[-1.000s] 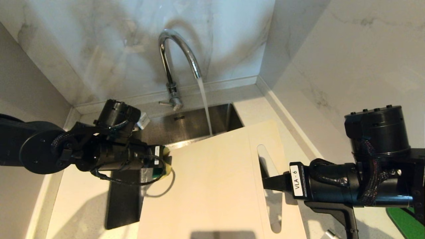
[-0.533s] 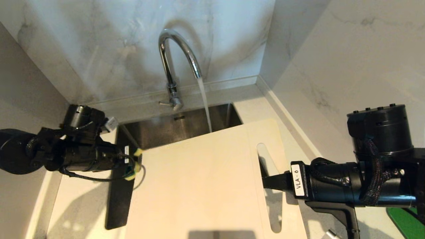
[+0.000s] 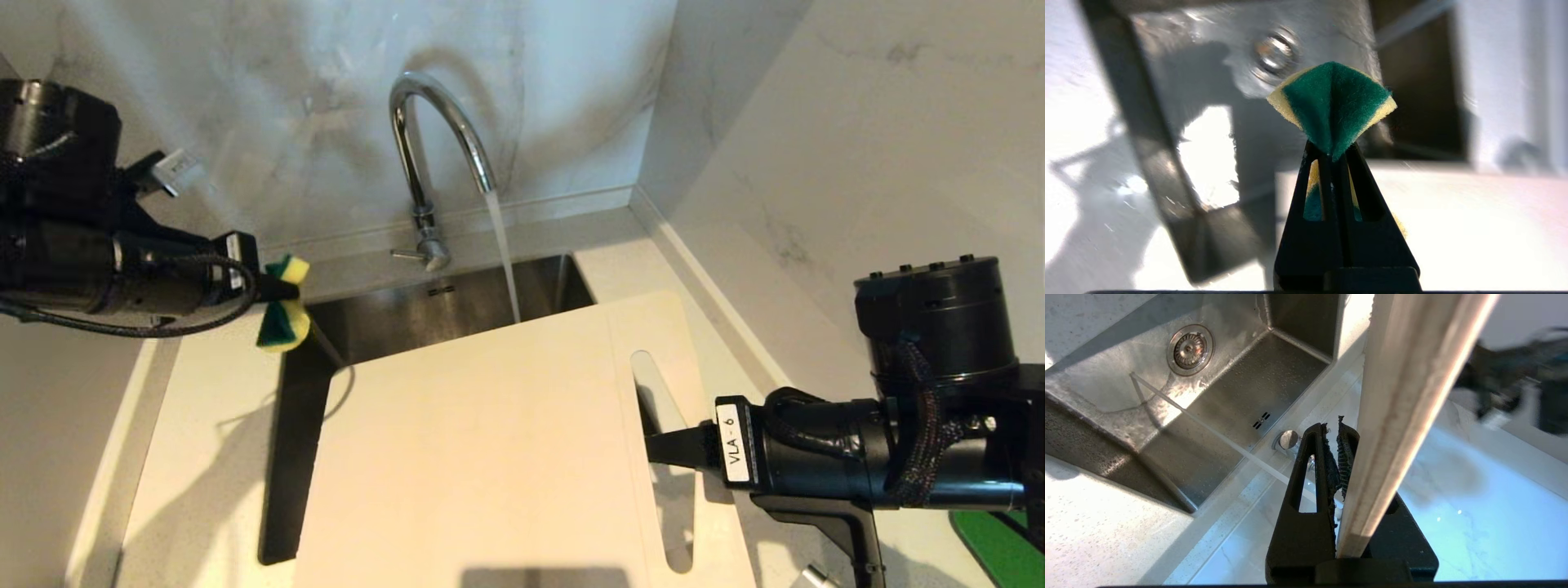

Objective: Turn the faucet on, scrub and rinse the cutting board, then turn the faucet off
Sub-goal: Scrub the cutting board underwater

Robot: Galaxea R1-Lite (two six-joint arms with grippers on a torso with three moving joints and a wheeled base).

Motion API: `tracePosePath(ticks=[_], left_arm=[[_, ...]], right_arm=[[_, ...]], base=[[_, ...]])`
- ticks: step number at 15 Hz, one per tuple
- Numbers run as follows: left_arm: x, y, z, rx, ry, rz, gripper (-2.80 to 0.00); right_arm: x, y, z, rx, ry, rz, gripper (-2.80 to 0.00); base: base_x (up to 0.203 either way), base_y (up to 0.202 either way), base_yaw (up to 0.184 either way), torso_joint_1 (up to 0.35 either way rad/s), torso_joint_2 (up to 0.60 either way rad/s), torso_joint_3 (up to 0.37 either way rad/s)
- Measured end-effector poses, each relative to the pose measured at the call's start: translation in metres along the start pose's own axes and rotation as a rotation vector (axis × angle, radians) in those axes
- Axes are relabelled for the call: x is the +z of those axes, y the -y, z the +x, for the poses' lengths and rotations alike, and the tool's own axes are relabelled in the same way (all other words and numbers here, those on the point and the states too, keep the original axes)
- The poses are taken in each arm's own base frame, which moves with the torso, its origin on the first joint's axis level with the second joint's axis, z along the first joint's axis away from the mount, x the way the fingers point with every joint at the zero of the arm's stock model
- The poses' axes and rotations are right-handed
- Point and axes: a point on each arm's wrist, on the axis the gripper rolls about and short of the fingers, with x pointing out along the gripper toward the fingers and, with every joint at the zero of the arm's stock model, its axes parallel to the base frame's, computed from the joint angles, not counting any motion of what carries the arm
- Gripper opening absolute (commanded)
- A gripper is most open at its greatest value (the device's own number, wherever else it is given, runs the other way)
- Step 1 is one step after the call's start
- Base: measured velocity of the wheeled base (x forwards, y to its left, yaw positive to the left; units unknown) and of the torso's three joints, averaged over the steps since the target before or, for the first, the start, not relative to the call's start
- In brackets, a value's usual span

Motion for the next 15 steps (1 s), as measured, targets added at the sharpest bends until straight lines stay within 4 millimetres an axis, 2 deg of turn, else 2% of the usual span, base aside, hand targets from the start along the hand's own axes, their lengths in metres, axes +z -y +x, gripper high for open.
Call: tracePosePath(ticks=[3, 5, 7, 9, 12, 15], left_arm=[[-0.019, 0.045, -0.025, -0.118, -0.101, 0.053, -2.80], [-0.039, 0.069, -0.029, -0.177, -0.163, 0.091, -2.80], [-0.061, 0.091, -0.020, -0.169, -0.210, 0.142, -2.80], [-0.080, 0.109, 0.002, -0.116, -0.199, 0.179, -2.80], [-0.105, 0.115, 0.034, -0.065, -0.217, 0.201, -2.80], [-0.125, 0.099, 0.055, -0.018, -0.245, 0.188, -2.80]], right_arm=[[0.000, -0.001, 0.000, 0.004, -0.003, 0.001, -2.80], [-0.002, -0.001, -0.001, 0.007, -0.009, 0.003, -2.80], [-0.002, -0.002, -0.001, 0.007, -0.011, 0.003, -2.80], [-0.002, -0.002, -0.002, 0.008, -0.013, 0.004, -2.80], [-0.002, -0.002, -0.002, 0.009, -0.014, 0.004, -2.80], [-0.002, -0.002, -0.004, 0.014, -0.019, 0.028, -2.80]], base=[[0.000, 0.000, 0.000, 0.000, 0.00, 0.000], [0.000, 0.000, 0.000, 0.000, 0.00, 0.000], [0.000, 0.000, 0.000, 0.000, 0.00, 0.000], [0.000, 0.000, 0.000, 0.000, 0.00, 0.000], [0.000, 0.000, 0.000, 0.000, 0.00, 0.000], [0.000, 0.000, 0.000, 0.000, 0.00, 0.000]])
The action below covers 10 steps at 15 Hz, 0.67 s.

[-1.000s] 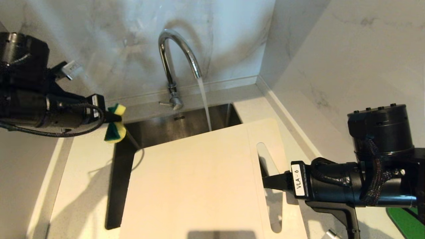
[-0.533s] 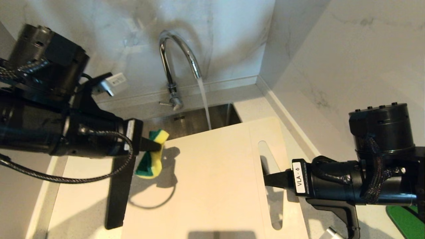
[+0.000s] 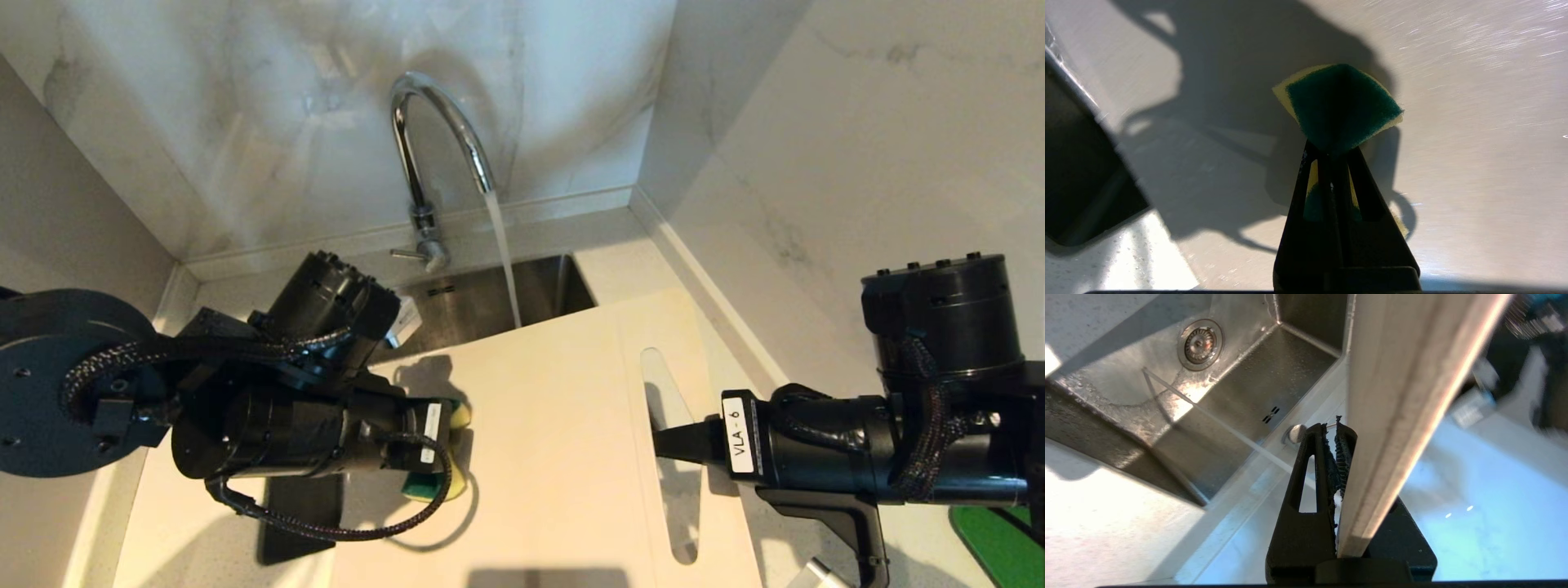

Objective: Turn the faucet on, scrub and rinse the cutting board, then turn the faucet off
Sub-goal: Scrub the cutting board underwater

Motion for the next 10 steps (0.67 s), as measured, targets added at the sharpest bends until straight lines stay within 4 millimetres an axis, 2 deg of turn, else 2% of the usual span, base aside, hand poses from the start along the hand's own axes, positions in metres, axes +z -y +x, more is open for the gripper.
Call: tracePosePath(ticks=[3, 10], left_arm=[[-0.008, -0.027, 0.012, 0.038, 0.026, -0.053, -2.80], [-0.021, -0.104, 0.012, 0.079, 0.049, -0.224, -2.80]], right_arm=[[0.000, 0.000, -0.001, -0.002, -0.006, 0.006, -2.80], [-0.002, -0.001, -0.004, 0.000, -0.020, 0.022, -2.80]], base=[[0.000, 0.000, 0.000, 0.000, 0.00, 0.000], [0.000, 0.000, 0.000, 0.000, 0.00, 0.000]])
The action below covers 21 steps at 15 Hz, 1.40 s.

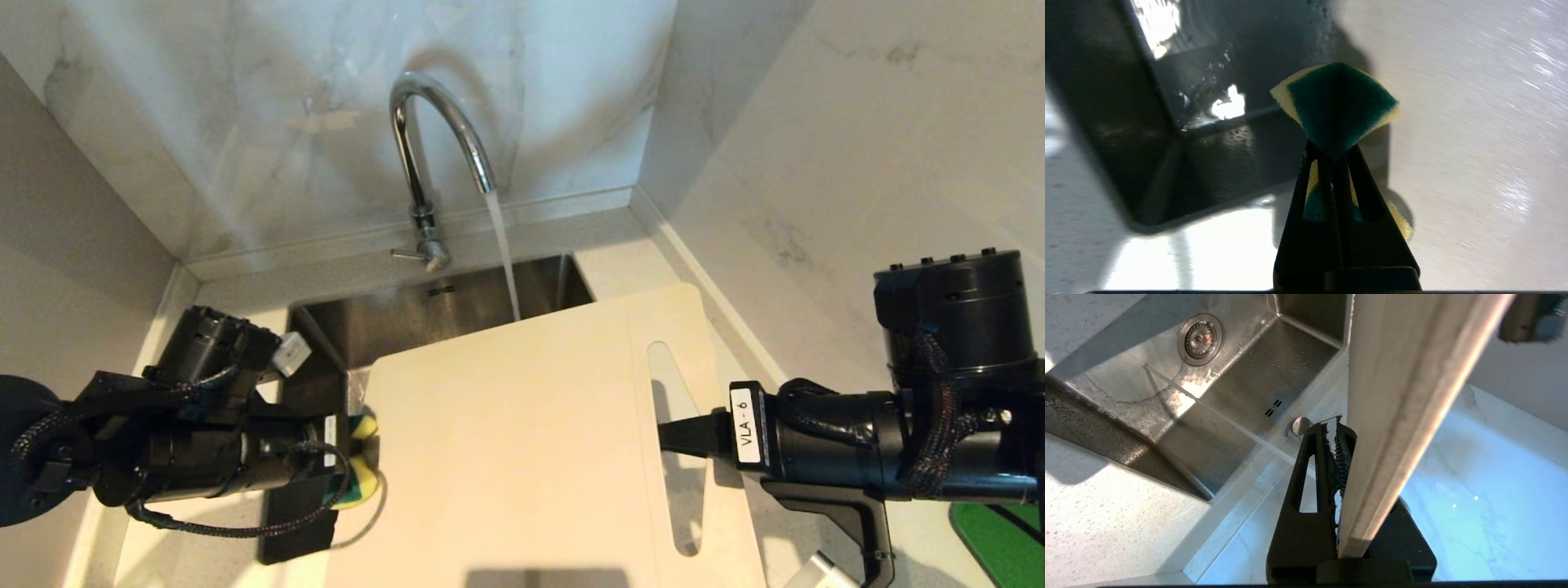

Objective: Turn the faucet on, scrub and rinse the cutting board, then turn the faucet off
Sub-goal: Scrub the cutting board underwater

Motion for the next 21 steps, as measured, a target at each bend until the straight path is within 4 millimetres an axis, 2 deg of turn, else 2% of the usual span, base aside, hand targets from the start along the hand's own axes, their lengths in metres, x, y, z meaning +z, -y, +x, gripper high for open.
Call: tracePosePath(ticks=[3, 4, 6, 9, 12, 15, 17, 21], left_arm=[[0.009, -0.035, -0.004, 0.010, -0.004, -0.077, -2.80], [0.012, -0.041, -0.008, 0.015, 0.011, -0.086, -2.80], [0.024, -0.044, -0.020, 0.002, 0.063, -0.093, -2.80], [0.047, -0.036, -0.050, -0.028, 0.128, -0.096, -2.80], [0.069, -0.016, -0.094, -0.097, 0.161, -0.080, -2.80], [0.050, 0.022, -0.115, -0.211, 0.050, 0.016, -2.80], [0.033, 0.049, -0.116, -0.260, -0.002, 0.074, -2.80], [-0.003, 0.098, -0.081, -0.160, 0.004, 0.195, -2.80]], right_arm=[[0.000, 0.000, 0.000, -0.001, -0.002, 0.006, -2.80], [0.000, 0.000, 0.000, -0.001, -0.002, 0.009, -2.80], [0.000, 0.000, -0.001, -0.001, -0.003, 0.010, -2.80], [0.000, 0.000, -0.001, 0.000, -0.004, 0.011, -2.80], [0.000, 0.000, 0.000, 0.003, -0.003, 0.013, -2.80], [-0.001, 0.000, 0.000, 0.003, -0.004, 0.012, -2.80], [-0.001, -0.001, 0.001, 0.004, -0.002, 0.014, -2.80], [0.000, -0.001, 0.001, 0.005, -0.002, 0.015, -2.80]], base=[[0.000, 0.000, 0.000, 0.000, 0.00, 0.000], [0.000, 0.000, 0.000, 0.000, 0.00, 0.000], [0.000, 0.000, 0.000, 0.000, 0.00, 0.000], [0.000, 0.000, 0.000, 0.000, 0.00, 0.000], [0.000, 0.000, 0.000, 0.000, 0.00, 0.000], [0.000, 0.000, 0.000, 0.000, 0.00, 0.000], [0.000, 0.000, 0.000, 0.000, 0.00, 0.000], [0.000, 0.000, 0.000, 0.000, 0.00, 0.000]])
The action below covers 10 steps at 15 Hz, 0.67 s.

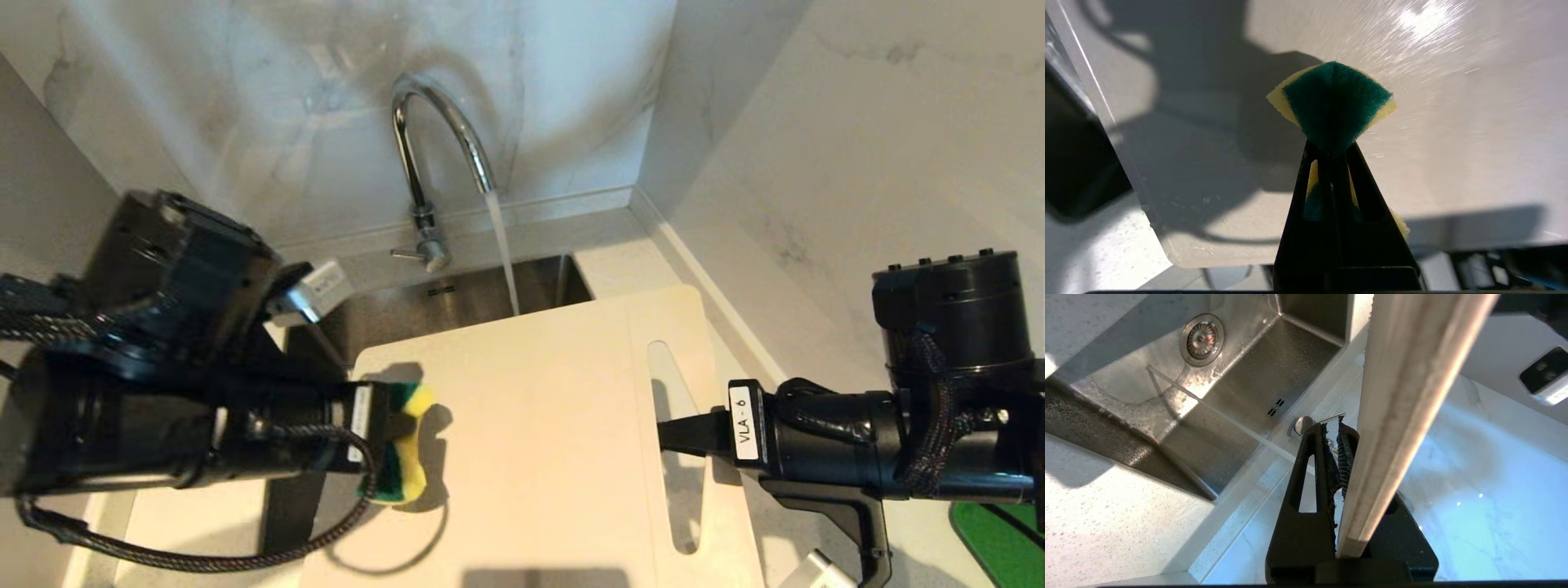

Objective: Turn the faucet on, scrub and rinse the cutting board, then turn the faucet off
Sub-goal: Scrub the cutting board underwater

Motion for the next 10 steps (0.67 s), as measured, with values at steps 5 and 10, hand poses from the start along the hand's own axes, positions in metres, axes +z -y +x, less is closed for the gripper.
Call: tracePosePath(ticks=[5, 10], left_arm=[[-0.044, -0.008, 0.051, 0.141, 0.007, 0.054, -2.80], [-0.063, -0.050, 0.075, 0.264, 0.059, -0.012, -2.80]], right_arm=[[-0.001, 0.000, -0.001, 0.004, -0.005, 0.002, -2.80], [-0.005, 0.003, -0.001, -0.004, -0.017, -0.009, -2.80]], base=[[0.000, 0.000, 0.000, 0.000, 0.00, 0.000], [0.000, 0.000, 0.000, 0.000, 0.00, 0.000]])
